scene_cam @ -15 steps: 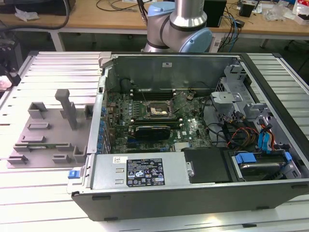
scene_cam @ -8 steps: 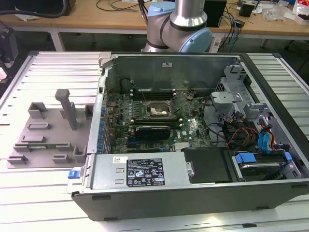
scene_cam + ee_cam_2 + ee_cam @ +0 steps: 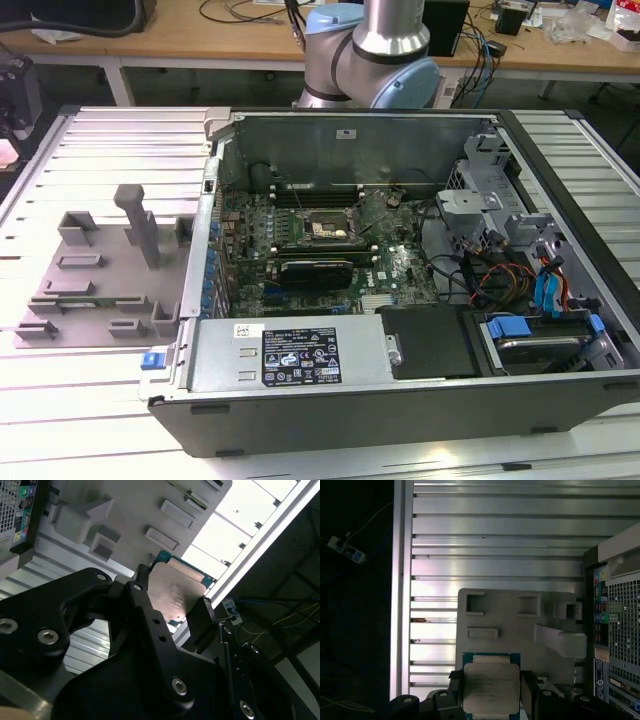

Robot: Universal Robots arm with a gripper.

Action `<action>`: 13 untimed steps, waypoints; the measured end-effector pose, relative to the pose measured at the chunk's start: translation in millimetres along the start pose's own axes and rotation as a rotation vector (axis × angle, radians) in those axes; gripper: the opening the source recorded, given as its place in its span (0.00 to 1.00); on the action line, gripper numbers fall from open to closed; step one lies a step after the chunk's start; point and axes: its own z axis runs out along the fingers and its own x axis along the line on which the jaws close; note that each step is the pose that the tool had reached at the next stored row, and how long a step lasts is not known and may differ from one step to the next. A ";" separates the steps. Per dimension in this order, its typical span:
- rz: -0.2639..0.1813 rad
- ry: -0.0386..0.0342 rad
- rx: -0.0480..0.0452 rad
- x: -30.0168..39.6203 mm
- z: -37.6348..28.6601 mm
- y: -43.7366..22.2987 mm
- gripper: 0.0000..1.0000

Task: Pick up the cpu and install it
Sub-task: 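Pick up the cpu and move it towards the insertion slot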

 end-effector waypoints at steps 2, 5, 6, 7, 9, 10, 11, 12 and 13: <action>0.000 0.0001 0.0001 -2.8 -0.1 0.0 0.55; 0.000 0.0001 0.0001 -7.3 -0.1 -0.1 0.55; 0.000 0.0000 0.0001 -8.5 -0.1 -0.1 0.55; 0.000 0.0000 0.0000 -11.4 -0.1 -0.1 0.55; 0.000 0.0001 0.0001 -14.0 -0.1 -0.2 0.55; 0.000 0.0000 0.0000 -17.6 -0.1 -0.2 0.55; 0.000 0.0001 0.0001 -19.1 -0.1 -0.2 0.55; 0.000 0.0001 0.0001 -21.5 -0.2 -0.2 0.55; 0.000 0.0000 0.0001 -24.1 -0.2 -0.2 0.55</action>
